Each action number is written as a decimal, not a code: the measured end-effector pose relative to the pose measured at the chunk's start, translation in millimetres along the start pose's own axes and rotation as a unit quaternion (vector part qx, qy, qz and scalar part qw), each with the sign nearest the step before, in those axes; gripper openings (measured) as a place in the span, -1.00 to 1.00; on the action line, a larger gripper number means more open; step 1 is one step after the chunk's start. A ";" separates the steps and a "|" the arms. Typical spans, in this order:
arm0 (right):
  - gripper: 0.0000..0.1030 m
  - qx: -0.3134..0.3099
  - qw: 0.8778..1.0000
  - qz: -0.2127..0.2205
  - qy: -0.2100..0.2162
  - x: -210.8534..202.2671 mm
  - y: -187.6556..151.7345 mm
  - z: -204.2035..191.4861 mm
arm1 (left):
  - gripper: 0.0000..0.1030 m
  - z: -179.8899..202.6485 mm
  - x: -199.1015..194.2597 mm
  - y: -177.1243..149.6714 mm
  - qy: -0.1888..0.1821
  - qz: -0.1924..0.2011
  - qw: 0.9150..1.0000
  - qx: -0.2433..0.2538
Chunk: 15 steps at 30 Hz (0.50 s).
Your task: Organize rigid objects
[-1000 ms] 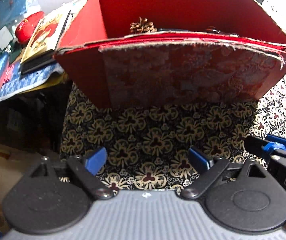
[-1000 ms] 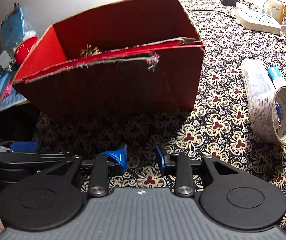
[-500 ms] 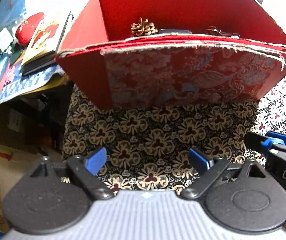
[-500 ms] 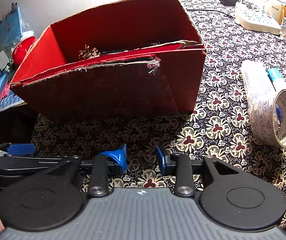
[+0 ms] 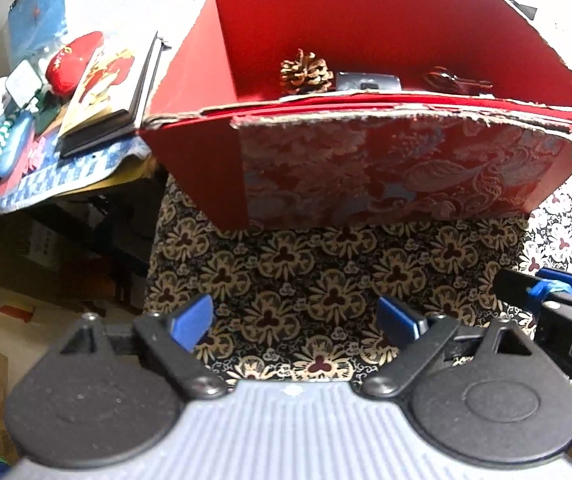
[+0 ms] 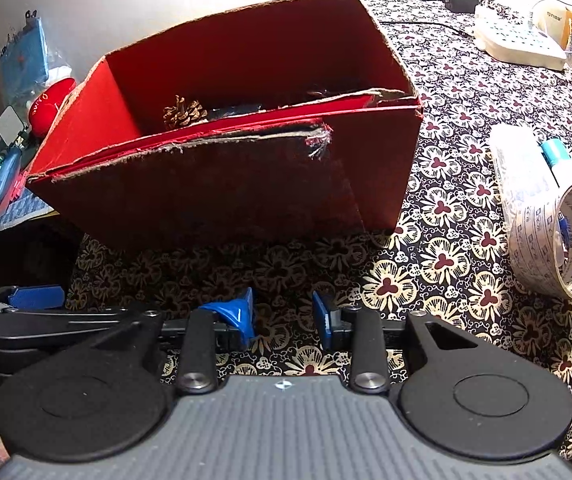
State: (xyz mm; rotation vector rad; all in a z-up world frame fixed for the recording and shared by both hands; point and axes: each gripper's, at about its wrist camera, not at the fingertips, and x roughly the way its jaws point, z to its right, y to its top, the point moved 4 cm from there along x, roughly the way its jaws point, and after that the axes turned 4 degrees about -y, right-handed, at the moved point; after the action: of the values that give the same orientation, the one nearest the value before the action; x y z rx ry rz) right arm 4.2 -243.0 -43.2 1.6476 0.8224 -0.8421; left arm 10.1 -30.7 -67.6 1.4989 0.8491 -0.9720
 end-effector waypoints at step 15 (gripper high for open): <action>-0.69 -0.003 1.000 -0.001 0.000 -0.4 -4.0 -3.4 | 0.79 -5.1 -2.7 -1.4 0.016 0.006 1.000 -0.003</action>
State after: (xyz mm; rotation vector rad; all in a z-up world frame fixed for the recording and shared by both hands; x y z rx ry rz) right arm 1.1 -238.9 -44.2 1.6409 0.8261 -0.8417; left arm 8.4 -25.4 -65.3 1.5158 0.8653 -0.9374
